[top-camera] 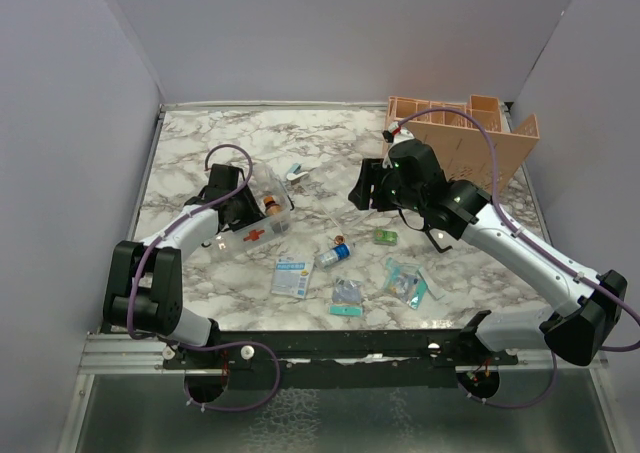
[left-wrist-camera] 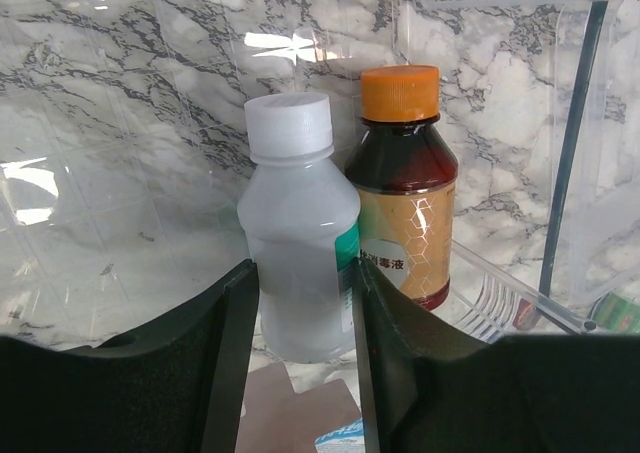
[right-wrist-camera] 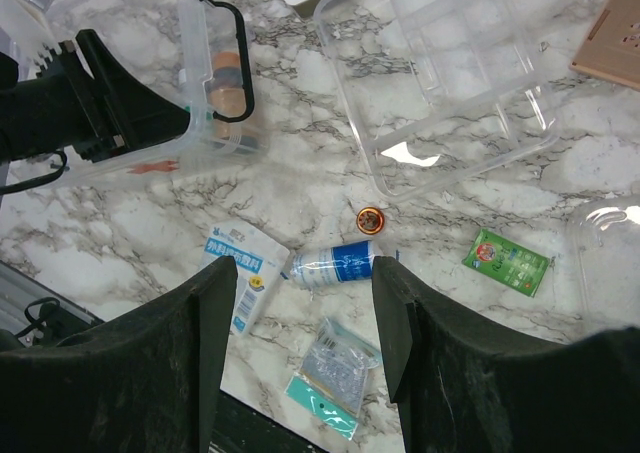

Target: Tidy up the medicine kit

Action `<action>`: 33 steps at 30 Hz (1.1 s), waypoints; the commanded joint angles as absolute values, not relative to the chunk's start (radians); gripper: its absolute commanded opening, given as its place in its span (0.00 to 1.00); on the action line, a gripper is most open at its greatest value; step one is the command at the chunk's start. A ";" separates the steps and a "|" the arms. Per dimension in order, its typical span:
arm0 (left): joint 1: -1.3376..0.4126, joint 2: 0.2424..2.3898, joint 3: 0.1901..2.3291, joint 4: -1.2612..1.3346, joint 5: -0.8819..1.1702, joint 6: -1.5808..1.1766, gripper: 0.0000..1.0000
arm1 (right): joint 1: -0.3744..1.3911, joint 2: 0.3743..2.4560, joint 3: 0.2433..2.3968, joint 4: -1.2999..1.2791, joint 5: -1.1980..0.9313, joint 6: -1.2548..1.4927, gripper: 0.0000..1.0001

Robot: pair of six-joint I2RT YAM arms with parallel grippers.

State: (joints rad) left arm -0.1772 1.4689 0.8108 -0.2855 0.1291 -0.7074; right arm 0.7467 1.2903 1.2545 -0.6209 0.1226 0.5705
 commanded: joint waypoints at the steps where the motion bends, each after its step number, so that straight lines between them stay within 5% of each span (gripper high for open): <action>1: -0.186 1.482 0.848 -0.315 0.178 -0.668 0.46 | 0.745 1.291 1.257 -0.612 0.148 0.557 0.56; 8: -0.186 1.452 0.958 -0.396 0.132 -0.599 0.64 | 0.745 1.303 1.263 -0.620 0.183 0.555 0.56; 26: -0.186 1.172 1.296 -0.436 0.209 -0.268 0.71 | 0.737 1.401 1.171 -0.547 0.106 0.640 0.57; 29: -0.185 1.120 1.314 -0.432 0.180 -0.202 0.78 | 0.737 1.419 1.123 -0.465 -0.016 0.628 0.57; 33: -0.185 1.063 1.320 -0.435 0.176 -0.157 0.99 | 0.739 1.480 1.088 -0.393 -0.136 0.603 0.57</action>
State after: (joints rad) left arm -0.1795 1.1122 1.3006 -0.4419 0.1715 -0.2451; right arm 0.7403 1.4242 1.1141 -0.5190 0.0364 0.6167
